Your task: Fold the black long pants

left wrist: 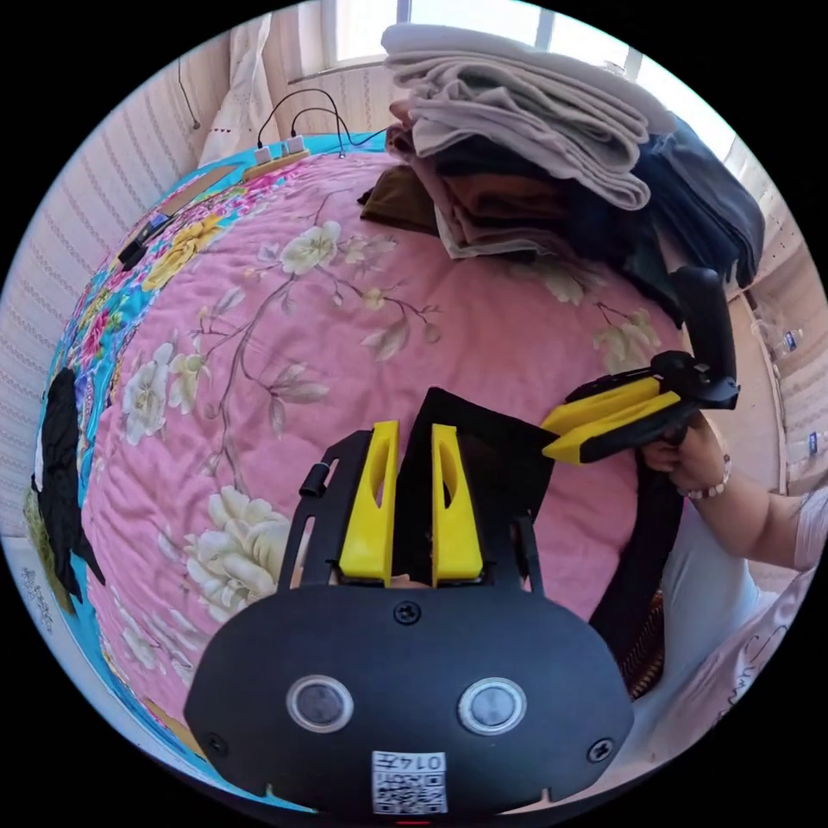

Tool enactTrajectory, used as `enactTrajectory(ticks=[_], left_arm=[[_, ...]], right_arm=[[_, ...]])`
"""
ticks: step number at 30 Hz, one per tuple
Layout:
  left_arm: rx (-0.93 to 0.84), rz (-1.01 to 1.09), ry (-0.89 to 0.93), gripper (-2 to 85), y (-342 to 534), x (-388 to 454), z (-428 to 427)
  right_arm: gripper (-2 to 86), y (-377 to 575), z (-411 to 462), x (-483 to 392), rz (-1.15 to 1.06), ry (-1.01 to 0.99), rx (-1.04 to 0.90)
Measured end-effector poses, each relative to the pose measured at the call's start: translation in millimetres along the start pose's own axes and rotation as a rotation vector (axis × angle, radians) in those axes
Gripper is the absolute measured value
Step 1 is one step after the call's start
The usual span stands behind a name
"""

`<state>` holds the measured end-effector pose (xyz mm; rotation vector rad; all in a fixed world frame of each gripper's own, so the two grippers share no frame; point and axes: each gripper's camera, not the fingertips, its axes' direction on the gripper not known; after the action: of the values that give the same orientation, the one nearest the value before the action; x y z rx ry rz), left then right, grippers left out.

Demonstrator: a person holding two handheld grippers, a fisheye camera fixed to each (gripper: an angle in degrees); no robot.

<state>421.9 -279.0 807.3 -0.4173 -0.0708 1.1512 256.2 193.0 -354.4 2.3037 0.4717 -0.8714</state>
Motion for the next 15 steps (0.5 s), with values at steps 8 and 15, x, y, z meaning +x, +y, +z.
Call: enactTrajectory(ticks=[8,15], left_arm=[[0.053,0.009,0.074,-0.8,5,-4,-14],[0.035,0.075,0.087,-0.8,-2,14,-3]], right_arm=[[1.1,-19,17,-19,-0.033,-0.073,-0.018],[0.6,-27,2,-28,0.004,-0.014,0.029]])
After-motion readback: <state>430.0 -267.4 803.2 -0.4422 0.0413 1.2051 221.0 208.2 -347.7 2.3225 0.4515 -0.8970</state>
